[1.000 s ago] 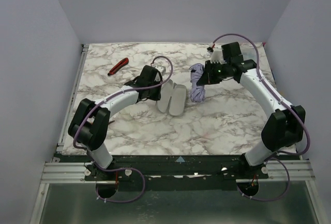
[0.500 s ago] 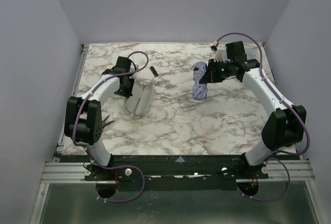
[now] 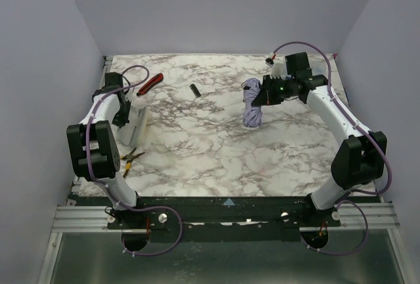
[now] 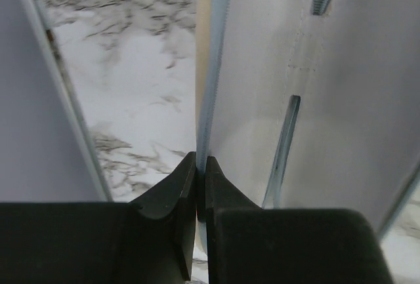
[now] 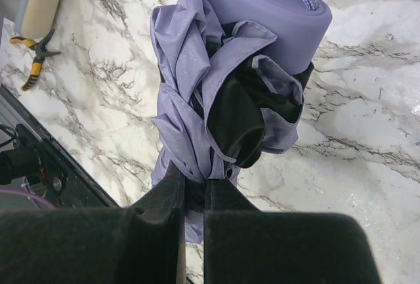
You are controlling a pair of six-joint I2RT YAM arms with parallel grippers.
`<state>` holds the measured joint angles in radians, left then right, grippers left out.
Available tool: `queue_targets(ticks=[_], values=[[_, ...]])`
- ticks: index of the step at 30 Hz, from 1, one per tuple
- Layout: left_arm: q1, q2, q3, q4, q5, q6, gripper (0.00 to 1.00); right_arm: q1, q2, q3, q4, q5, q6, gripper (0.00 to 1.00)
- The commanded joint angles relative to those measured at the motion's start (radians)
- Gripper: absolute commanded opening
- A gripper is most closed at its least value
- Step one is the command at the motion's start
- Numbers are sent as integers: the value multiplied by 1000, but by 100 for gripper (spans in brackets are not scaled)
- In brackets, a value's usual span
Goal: Open the umbrella
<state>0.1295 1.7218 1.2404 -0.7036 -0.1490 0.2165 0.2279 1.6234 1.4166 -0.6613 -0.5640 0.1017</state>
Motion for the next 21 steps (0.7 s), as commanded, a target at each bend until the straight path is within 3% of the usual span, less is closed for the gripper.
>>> queue_targets(ticks=[1, 6, 9, 14, 17, 18, 21], values=[[99, 23, -5, 53, -72, 81, 10, 1, -20, -5, 36, -85, -46, 0], [131, 12, 9, 46, -12, 95, 22, 1, -25, 1, 20, -165, -121, 0], [129, -26, 14, 23, 50, 75, 48, 1, -32, 14, 21, -179, -152, 0], [132, -107, 65, -12, 145, 60, 71, 0, -75, 11, 66, -194, -177, 0], [133, -194, 148, -17, 302, 69, 87, 1, -129, -23, 134, -213, -187, 0], [132, -219, 199, -30, 364, 75, 98, 0, -154, -40, 176, -228, -192, 0], [131, -267, 332, -66, 662, 64, 99, 1, -229, -105, 307, -265, -200, 0]])
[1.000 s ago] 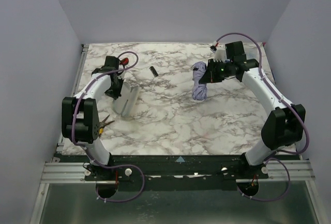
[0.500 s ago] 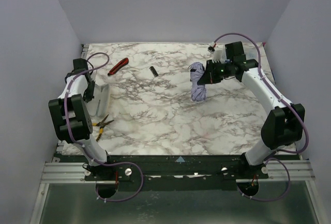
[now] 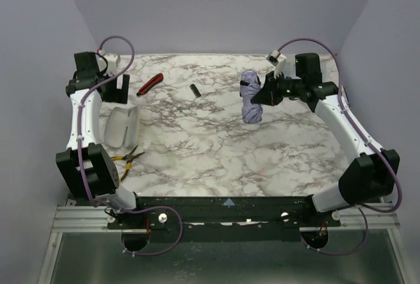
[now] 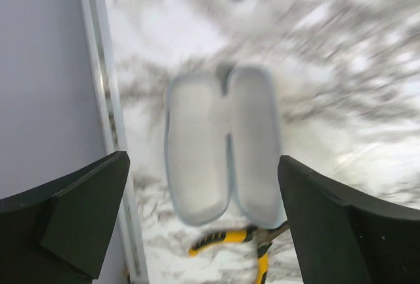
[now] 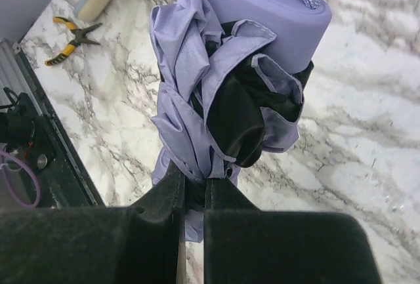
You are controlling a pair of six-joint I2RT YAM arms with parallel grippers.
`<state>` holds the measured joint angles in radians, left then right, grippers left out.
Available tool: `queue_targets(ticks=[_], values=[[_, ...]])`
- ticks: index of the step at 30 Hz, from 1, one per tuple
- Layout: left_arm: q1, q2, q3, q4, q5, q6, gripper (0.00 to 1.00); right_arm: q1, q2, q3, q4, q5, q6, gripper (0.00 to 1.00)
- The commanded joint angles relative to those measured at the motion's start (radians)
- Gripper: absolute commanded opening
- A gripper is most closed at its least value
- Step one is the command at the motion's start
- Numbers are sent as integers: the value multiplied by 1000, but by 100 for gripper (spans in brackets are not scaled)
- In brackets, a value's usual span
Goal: Open the umbrella
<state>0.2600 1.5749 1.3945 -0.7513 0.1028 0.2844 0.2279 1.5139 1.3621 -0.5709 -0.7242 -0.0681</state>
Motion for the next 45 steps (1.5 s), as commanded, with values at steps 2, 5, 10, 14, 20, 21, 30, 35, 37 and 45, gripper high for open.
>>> queue_targets(ticks=[2, 5, 10, 14, 20, 21, 30, 35, 37, 45], values=[[-4, -153, 217, 11, 616, -39, 99, 1, -161, -82, 290, -140, -56, 0], [-41, -191, 239, 76, 909, -107, 98, 3, -204, -107, 373, -212, -65, 0], [-215, -253, 208, 255, 1127, -196, 98, 55, -258, -94, 348, -273, -224, 0], [-389, -293, 183, 235, 1084, -87, 94, 122, -289, -70, 181, -223, -481, 0], [-590, -299, 186, 8, 974, 231, 73, 231, -371, -105, 70, -131, -738, 0], [-606, -301, 178, 2, 967, 238, 71, 254, -380, -113, 33, -105, -809, 0], [-758, -336, 116, 32, 830, 170, 55, 333, -433, -185, 20, 46, -949, 0], [-811, -324, 111, 23, 740, 118, 47, 350, -435, -190, 31, 91, -968, 0], [-820, -319, 113, 24, 714, 96, 46, 353, -437, -191, 40, 100, -964, 0], [-832, -292, 129, 40, 669, 22, 39, 384, -464, -217, 34, 123, -1011, 0]])
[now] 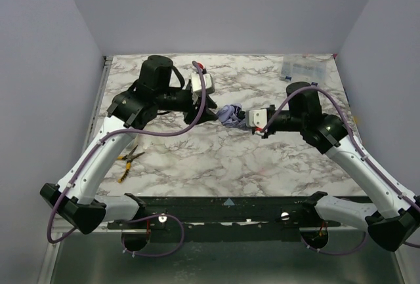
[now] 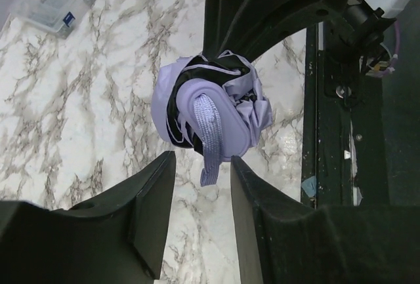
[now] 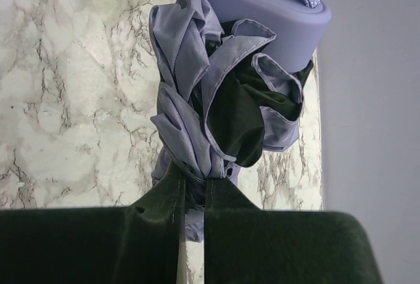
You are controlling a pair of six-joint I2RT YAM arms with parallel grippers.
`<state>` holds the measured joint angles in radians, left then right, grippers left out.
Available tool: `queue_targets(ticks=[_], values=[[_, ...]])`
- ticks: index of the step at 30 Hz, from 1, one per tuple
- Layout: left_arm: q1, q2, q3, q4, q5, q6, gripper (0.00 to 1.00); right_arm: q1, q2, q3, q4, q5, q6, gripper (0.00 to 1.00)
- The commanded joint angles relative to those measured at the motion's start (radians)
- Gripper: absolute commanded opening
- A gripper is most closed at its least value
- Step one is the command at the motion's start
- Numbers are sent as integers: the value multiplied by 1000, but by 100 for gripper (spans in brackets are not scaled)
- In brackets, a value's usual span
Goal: Open the umbrella
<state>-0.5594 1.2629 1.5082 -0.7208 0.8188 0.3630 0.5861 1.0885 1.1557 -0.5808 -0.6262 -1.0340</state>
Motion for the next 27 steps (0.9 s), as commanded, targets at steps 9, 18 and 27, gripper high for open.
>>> queue_targets(ticks=[9, 18, 27], values=[[-46, 40, 32, 6, -73, -70, 16, 37, -48, -30, 42, 40, -56, 0], [-45, -10, 51, 12, -20, -104, 0, 37, -49, -86, 68, 121, 9, 0], [21, -90, 53, 67, 33, -169, 0, 37, -61, -167, 69, 216, 99, 0]])
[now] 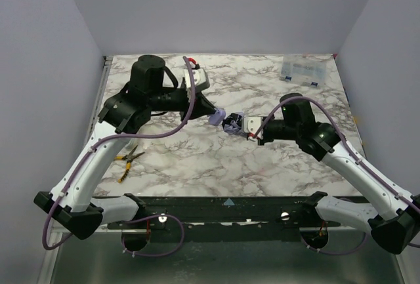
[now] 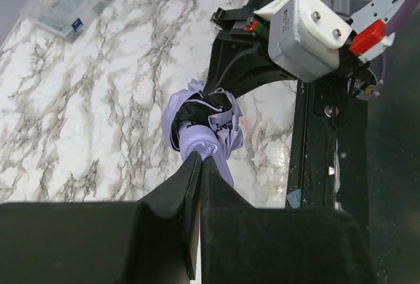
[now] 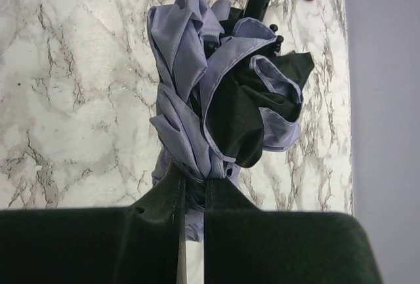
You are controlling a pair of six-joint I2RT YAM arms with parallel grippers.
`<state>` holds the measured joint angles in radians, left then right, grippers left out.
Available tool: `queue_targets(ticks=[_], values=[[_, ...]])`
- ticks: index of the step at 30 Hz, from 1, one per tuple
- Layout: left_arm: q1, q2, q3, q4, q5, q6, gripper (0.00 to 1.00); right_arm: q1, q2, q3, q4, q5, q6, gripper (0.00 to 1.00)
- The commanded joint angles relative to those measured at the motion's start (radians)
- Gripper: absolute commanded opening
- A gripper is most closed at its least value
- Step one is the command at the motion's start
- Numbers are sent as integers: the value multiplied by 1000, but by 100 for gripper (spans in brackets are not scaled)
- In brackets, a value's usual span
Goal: Open the umbrella
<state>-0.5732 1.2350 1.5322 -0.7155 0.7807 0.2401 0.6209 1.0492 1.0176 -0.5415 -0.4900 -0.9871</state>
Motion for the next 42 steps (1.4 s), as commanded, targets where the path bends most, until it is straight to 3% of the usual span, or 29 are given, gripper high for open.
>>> queue_targets(ticks=[1, 6, 9, 10, 12, 13, 16, 18, 21, 26, 31, 37, 42], values=[[39, -70, 32, 64, 70, -46, 0, 2, -23, -36, 28, 85, 57, 0], [69, -101, 26, 76, 35, -35, 0, 2, -17, -52, 23, 105, 115, 0], [73, -112, 20, 91, -81, 56, 2, 2, 6, -39, 3, 95, 166, 0], [73, -116, 17, 117, -140, 76, 13, 2, 15, -35, -7, 91, 193, 0], [75, -112, 32, 142, -206, 127, 49, 2, 39, -22, -28, 80, 230, 0], [74, -106, 49, 133, -211, 173, 60, 1, 46, -20, -32, 74, 246, 0], [73, -104, 84, 27, -140, 391, 79, 1, 62, -3, -61, 36, 273, 0], [53, -115, 77, -80, -100, 595, 84, 1, 79, 19, -90, 15, 299, 0], [-14, -148, 15, -216, -144, 890, 84, 0, 115, 63, -139, -13, 336, 0], [-192, -189, -151, -212, -411, 1156, 84, 0, 181, 137, -239, -79, 354, 0], [-314, -148, -221, -155, -585, 1225, 81, 1, 232, 191, -332, -111, 354, 0], [-385, -63, -295, -17, -771, 1277, 78, 1, 265, 221, -403, -148, 354, 0], [-386, -19, -361, 63, -922, 1319, 63, 1, 269, 239, -433, -137, 369, 0]])
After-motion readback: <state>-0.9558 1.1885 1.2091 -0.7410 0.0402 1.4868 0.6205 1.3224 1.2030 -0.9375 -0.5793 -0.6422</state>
